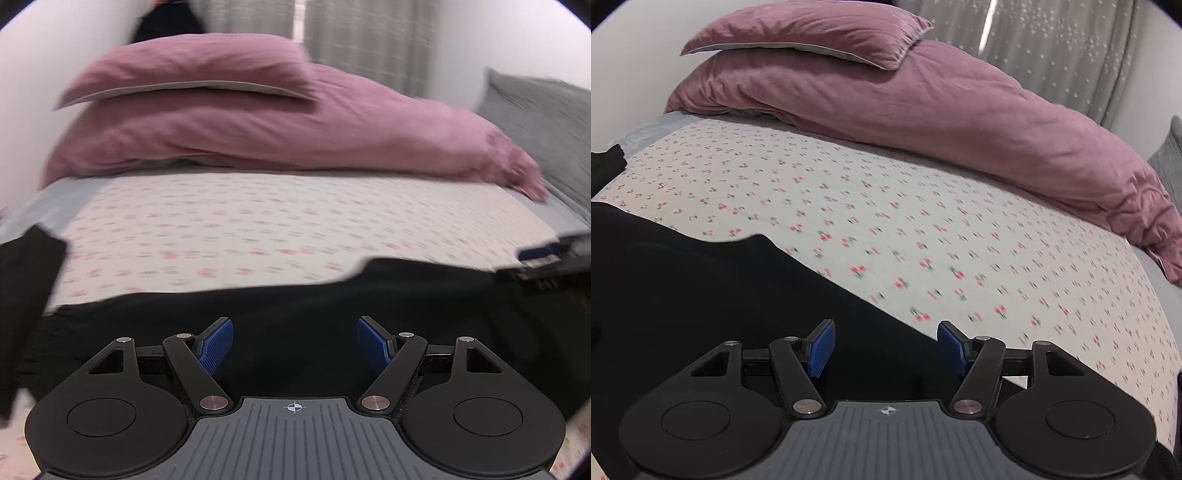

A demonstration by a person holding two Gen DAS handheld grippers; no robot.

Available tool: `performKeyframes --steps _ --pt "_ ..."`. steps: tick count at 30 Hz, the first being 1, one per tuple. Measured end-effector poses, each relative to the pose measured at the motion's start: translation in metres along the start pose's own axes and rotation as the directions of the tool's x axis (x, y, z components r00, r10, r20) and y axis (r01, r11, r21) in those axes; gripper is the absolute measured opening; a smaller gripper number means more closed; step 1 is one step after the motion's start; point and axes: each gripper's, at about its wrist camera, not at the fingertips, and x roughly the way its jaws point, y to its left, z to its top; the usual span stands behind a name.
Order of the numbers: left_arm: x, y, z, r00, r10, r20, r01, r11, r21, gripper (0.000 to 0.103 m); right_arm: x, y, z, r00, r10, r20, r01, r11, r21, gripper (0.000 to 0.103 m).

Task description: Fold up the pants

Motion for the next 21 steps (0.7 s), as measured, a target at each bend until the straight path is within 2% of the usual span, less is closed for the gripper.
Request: performKeyframes --steps 4,7,17,21 --pt "0.009 -0.04 -0.011 0.996 -0.084 -0.031 0.086 0.992 0.091 0.076 0.001 -0.009 -0.01 1.0 -0.012 -0.013 0.012 1.0 0.013 0.061" --pt "0.018 -0.061 -0.021 0.991 -0.114 -0.063 0.123 0.98 0.153 0.076 0.005 -0.014 -0.016 1.0 -0.008 -0.028 0.008 1.0 0.027 0.061" --pt "0.043 -0.077 -0.045 0.982 -0.115 -0.153 0.152 0.955 0.256 0.076 0.033 -0.025 -0.027 0.996 0.007 -0.09 -0.004 0.999 0.039 0.061" --pt "0.044 -0.078 -0.048 0.979 -0.129 -0.155 0.169 0.946 0.279 0.08 0.049 -0.029 -0.024 0.994 0.022 -0.106 -0.017 0.999 0.051 0.068"
